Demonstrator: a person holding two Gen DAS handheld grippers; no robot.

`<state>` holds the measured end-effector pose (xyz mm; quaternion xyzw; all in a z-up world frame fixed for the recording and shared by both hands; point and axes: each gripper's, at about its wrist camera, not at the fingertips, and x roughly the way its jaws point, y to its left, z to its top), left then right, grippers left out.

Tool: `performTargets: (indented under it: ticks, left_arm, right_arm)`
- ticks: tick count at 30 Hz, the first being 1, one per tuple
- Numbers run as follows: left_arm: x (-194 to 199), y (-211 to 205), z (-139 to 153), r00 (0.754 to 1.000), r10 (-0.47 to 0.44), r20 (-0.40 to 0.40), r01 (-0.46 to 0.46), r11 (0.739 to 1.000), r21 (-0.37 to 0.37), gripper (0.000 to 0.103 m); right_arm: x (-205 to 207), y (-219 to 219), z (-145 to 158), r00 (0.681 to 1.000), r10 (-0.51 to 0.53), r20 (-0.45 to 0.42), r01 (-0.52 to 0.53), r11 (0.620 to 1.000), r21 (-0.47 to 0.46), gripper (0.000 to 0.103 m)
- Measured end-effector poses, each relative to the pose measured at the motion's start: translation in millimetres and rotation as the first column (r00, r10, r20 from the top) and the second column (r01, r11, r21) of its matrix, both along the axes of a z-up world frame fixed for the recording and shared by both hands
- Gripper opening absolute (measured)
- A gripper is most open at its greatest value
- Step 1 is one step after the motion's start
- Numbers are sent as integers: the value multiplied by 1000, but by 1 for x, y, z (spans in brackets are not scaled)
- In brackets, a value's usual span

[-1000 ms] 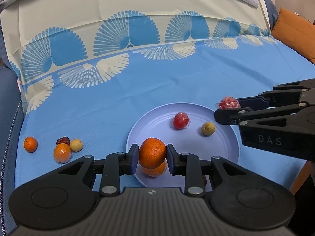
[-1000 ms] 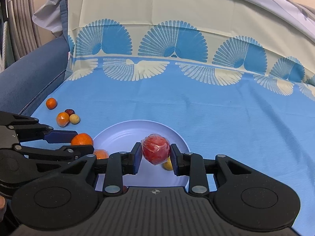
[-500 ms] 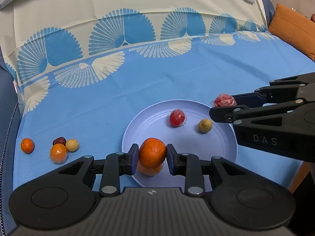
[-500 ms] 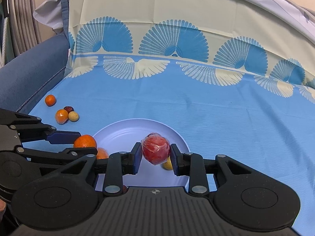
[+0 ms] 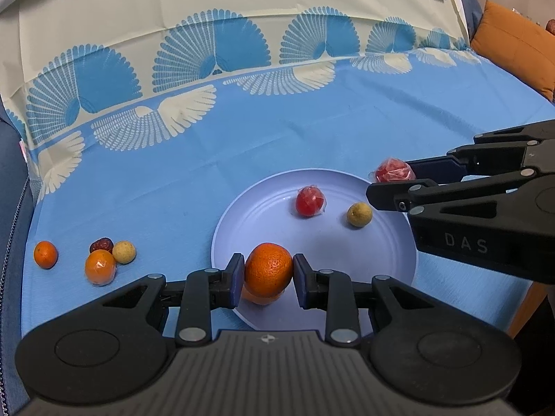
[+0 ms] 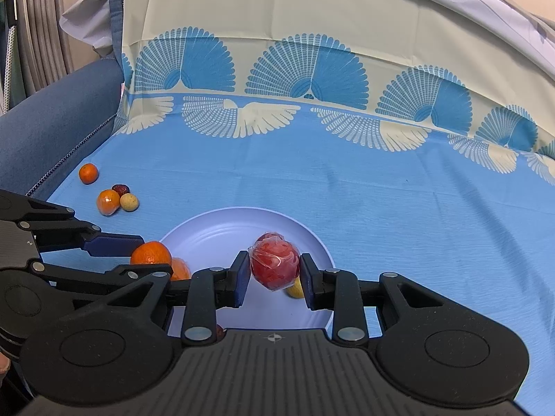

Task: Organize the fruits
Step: 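Carry the mandarin over the plate with the left tool while the right tool carries the red fruit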

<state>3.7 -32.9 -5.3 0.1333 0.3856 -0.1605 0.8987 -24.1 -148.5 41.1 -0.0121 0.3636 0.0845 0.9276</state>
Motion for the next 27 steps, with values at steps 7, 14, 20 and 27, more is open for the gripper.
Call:
performTargets:
  ticks: [7,14,20,27]
  left_arm:
    - [-1,-1,-2,1000,-9,-12,9,1000,4,33]
    - [0,-3,-4,999,-20,-28,20,1000,10,33]
    - [-1,-4,-5,999,-27,-37,28,1000,12,33]
    - [0,-3,-5,999,-27,-41,28,1000,12,33]
  right_arm:
    - [0,1,-1,1000,3,-4,-3,1000,-6,32]
    - [1,2,-3,1000,7,-8,-7,1000,-11,32]
    - [1,3,-3,1000,12,-13,-12,1000,-15,32]
    - [2,3,-4,1000,19,-19,-19,1000,-20,33]
